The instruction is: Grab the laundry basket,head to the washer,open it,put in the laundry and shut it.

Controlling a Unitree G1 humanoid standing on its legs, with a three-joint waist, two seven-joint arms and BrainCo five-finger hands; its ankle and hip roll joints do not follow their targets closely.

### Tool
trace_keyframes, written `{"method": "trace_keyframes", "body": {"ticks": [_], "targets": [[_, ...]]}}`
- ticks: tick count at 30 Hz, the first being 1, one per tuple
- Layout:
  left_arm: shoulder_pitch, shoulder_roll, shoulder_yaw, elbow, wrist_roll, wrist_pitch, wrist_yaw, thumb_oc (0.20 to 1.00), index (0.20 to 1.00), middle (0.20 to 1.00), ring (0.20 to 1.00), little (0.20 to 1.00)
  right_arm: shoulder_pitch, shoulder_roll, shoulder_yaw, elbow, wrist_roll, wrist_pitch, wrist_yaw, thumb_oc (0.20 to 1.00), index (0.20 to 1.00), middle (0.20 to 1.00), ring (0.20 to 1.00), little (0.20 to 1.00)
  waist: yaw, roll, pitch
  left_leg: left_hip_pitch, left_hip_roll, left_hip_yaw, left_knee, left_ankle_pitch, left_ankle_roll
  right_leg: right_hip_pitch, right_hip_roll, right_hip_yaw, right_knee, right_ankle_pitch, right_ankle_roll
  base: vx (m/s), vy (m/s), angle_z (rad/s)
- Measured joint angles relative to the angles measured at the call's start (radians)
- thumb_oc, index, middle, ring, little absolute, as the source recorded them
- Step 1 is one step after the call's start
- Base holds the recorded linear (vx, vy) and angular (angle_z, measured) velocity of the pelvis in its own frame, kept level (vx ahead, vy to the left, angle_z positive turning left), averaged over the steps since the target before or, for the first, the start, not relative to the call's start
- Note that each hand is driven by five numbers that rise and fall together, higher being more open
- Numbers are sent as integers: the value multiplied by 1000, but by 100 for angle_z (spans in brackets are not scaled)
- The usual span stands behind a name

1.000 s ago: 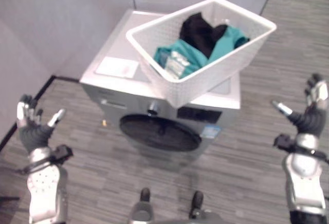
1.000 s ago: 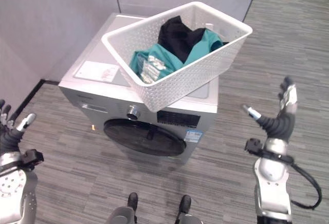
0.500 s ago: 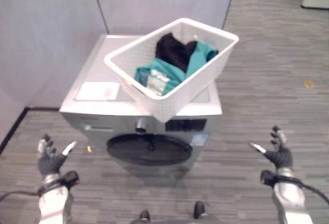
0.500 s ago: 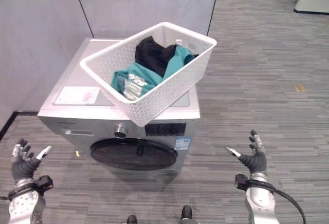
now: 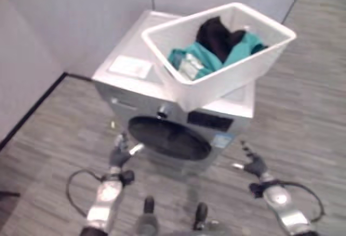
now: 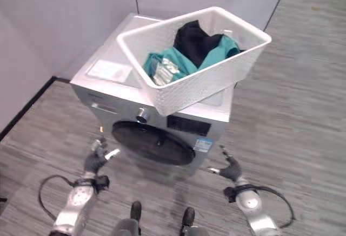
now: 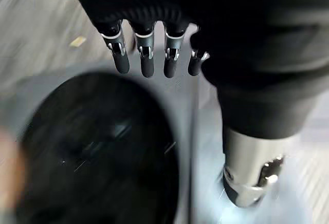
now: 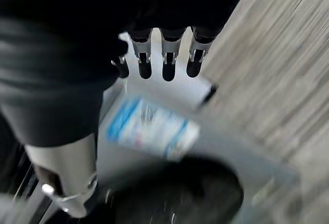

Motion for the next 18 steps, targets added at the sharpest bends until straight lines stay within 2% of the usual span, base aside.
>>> {"method": "trace_keyframes", "body": {"ticks": [1,2,5,12,18], "targets": [[-5,-7,-2,-3,0,1,-6,1000,1000,1000,1000,1000,-6,2,-1,1,-8,-3,0,1000,1000,1000,1000,1000,-13,18,7,4,11,1,-8,-28,-10,7,13,-7,4,2,3,34,-6,-2],[-20,-2,-14,-2,0,3,-6,1000,1000,1000,1000,1000,-11,5,9,27,-16,3,-2,1000,1000,1000,1000,1000,-17,22,22,11,21,1,-19,-37,-29,19,16,-12,2,4,6,89,28,22],[-26,53,-29,-24,1,4,-29,1000,1000,1000,1000,1000,1,5,59,91,-61,17,25,1000,1000,1000,1000,1000,-15,17,21,34,11,-4,-40,-36,-28,33,8,-10,-4,7,13,85,45,5],[21,69,-4,-30,10,4,-59,1000,1000,1000,1000,1000,12,7,70,152,-129,22,45,1000,1000,1000,1000,1000,-11,16,-10,71,-10,-3,-71,-28,-21,53,-11,-9,-4,0,41,47,32,1],[42,68,14,-32,22,4,-78,1000,1000,1000,1000,1000,-28,8,97,207,-157,21,59,1000,1000,1000,1000,1000,7,20,-24,98,-31,-11,-85,-16,-35,78,-30,-19,-5,-8,54,47,15,7]]}}
